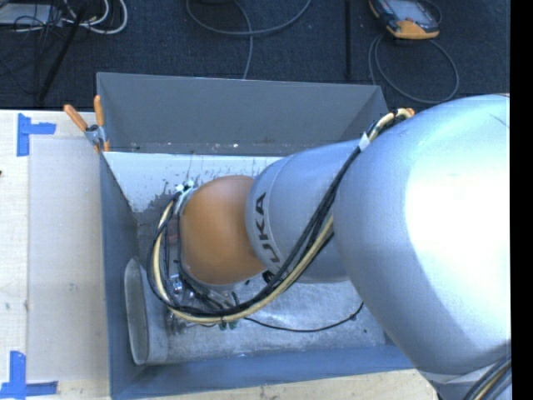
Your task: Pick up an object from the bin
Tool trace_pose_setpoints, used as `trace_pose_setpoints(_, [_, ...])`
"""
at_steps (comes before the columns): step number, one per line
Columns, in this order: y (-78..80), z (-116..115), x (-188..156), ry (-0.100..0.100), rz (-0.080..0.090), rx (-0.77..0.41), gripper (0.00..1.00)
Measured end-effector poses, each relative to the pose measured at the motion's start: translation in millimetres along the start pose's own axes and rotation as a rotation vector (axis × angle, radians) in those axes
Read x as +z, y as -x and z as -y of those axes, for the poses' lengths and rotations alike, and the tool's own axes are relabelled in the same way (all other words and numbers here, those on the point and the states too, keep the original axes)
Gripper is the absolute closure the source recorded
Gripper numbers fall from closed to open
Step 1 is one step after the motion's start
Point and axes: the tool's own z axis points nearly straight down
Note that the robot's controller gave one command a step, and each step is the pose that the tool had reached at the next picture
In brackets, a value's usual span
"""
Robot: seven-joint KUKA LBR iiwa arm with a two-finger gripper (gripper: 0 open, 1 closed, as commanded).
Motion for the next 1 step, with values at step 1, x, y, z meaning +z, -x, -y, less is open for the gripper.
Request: trace_pose_setpoints(1, [18.5, 15.8, -156.3, -0.001, 0.008, 0.018, 1.0])
